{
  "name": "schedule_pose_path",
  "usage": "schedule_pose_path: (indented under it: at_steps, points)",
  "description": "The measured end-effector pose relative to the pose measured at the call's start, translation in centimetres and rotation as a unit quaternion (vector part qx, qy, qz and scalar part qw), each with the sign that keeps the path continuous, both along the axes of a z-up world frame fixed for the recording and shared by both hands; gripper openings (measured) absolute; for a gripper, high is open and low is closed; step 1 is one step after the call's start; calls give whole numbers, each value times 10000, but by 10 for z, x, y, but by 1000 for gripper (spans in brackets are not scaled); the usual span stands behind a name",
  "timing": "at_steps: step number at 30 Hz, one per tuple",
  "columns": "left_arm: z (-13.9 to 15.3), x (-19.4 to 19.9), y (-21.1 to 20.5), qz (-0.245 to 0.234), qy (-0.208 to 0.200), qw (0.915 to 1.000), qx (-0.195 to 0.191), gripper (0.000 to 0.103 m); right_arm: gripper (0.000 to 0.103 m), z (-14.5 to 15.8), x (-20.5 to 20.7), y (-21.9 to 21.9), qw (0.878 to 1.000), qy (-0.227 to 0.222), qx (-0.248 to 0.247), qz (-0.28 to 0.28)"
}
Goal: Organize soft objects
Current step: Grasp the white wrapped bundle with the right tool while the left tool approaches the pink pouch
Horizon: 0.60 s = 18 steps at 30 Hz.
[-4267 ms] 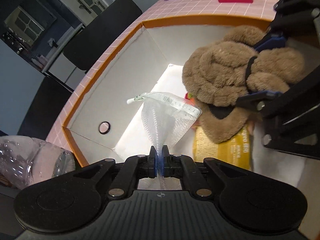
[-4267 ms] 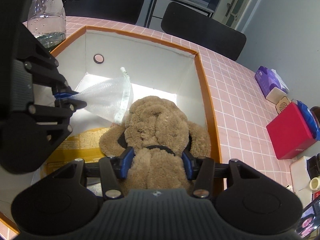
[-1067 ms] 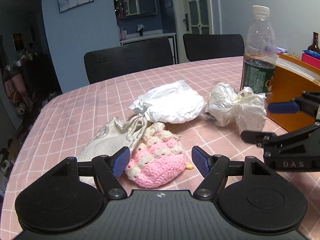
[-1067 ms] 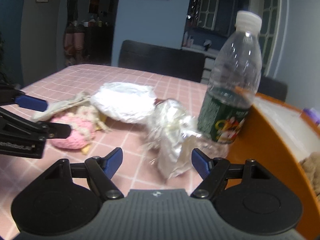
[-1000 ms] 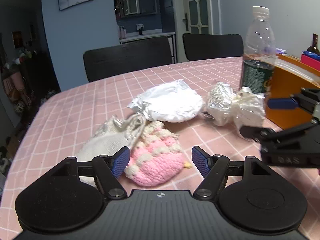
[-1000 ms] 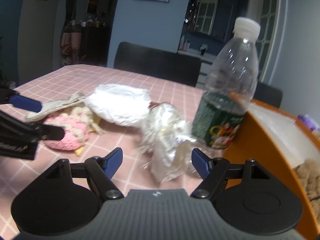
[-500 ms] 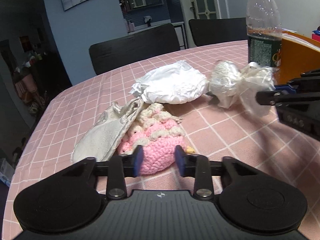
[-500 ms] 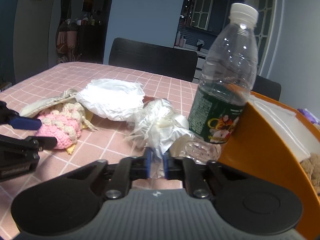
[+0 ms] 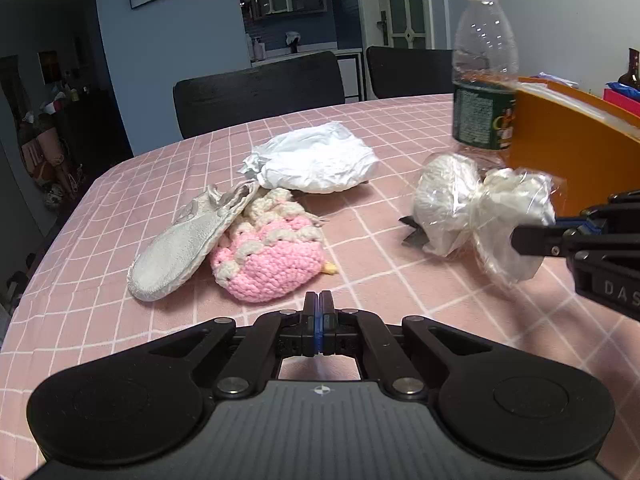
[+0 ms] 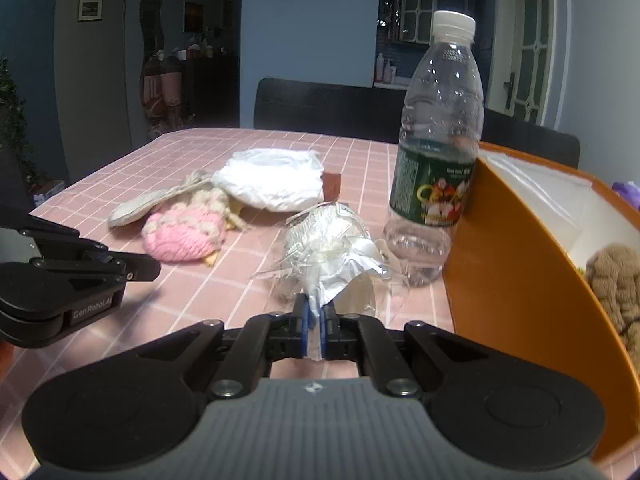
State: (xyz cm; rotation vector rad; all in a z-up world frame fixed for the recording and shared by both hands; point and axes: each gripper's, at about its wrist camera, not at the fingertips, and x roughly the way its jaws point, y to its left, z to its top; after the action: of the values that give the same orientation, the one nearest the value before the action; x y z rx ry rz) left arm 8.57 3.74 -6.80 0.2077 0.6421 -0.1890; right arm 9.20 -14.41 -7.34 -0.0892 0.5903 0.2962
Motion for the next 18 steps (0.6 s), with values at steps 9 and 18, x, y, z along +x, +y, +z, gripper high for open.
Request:
schedule_pose_path:
  at_steps: [9, 18]
  points:
    - [11, -11, -8, -158, 40, 9999, 36, 4, 51, 28, -11, -10, 9995, -159, -221, 159]
    - [18, 1, -7, -124, 0, 9998, 185, 21, 71, 33, 32, 7, 9959, 12, -592, 681]
